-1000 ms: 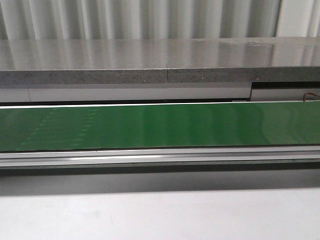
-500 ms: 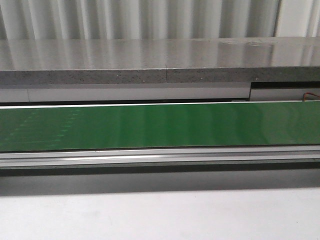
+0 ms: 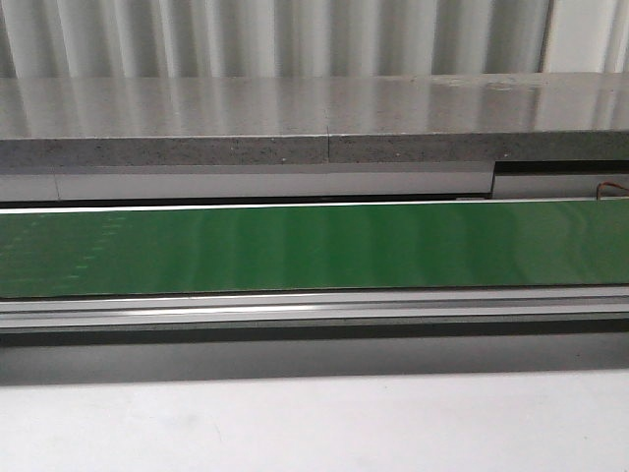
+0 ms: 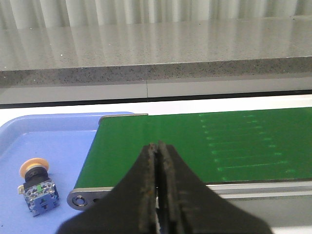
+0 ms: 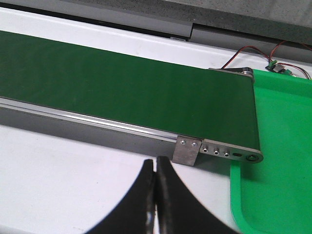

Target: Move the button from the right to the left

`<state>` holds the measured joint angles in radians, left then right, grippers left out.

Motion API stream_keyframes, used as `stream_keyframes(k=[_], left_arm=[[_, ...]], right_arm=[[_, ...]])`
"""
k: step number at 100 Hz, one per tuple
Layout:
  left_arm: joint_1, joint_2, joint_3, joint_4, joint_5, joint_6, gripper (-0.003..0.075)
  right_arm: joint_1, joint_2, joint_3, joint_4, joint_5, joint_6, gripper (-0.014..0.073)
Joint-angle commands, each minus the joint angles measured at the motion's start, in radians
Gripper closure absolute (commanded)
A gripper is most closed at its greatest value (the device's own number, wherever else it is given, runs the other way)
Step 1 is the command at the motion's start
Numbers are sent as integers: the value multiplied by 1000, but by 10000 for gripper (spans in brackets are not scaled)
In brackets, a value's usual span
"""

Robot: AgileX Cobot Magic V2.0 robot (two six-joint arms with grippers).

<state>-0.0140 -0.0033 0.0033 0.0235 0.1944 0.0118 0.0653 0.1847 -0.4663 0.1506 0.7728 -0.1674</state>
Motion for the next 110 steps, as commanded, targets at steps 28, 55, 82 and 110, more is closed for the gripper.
stream_keyframes(k=[28,55,82,110], left_arm=[[-7,-33,40,0,-72,-12,741],[-7,-33,40,0,-72,-12,741],[-7,-33,40,0,-72,-12,741],[-7,-33,40,0,-72,-12,741]], right_arm=[[1,12,-21,5,-75,-10,659],[1,12,-21,5,-75,-10,659],[-2,12,-14,-40,-138,-10,659],[-49,9,239,-175,-773,153,659]])
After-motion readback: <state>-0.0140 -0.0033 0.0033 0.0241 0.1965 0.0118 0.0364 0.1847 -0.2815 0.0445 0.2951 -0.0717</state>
